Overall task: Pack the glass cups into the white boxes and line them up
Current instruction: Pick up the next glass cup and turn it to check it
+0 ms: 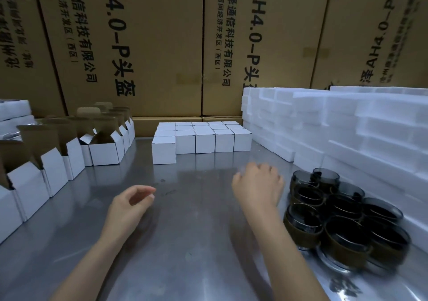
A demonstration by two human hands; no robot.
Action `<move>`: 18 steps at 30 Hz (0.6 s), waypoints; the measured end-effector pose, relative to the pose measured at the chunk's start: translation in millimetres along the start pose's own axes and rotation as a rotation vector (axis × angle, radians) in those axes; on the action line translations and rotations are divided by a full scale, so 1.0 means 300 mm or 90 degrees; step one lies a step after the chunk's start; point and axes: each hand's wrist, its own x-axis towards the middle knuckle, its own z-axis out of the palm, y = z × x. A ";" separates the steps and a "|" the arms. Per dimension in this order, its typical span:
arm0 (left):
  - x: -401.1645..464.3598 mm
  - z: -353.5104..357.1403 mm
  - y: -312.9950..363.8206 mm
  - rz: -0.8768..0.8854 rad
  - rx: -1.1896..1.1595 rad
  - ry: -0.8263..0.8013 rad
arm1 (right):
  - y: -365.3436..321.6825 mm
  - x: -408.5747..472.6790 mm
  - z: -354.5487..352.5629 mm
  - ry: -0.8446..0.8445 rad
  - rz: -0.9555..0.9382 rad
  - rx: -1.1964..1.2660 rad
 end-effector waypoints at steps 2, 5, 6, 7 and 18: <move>0.000 0.002 0.005 -0.001 0.004 -0.001 | 0.046 0.053 -0.033 -0.074 0.074 -0.041; 0.002 0.005 0.007 -0.006 0.007 -0.006 | 0.116 0.119 -0.061 -0.196 0.165 -0.076; 0.003 0.005 0.006 -0.008 0.009 -0.008 | 0.136 0.136 -0.064 -0.226 0.185 -0.083; 0.003 0.006 0.005 -0.010 0.012 -0.009 | 0.153 0.150 -0.064 -0.251 0.198 -0.088; 0.013 0.011 0.002 -0.018 0.051 -0.021 | 0.143 0.180 -0.006 -0.281 0.054 -0.107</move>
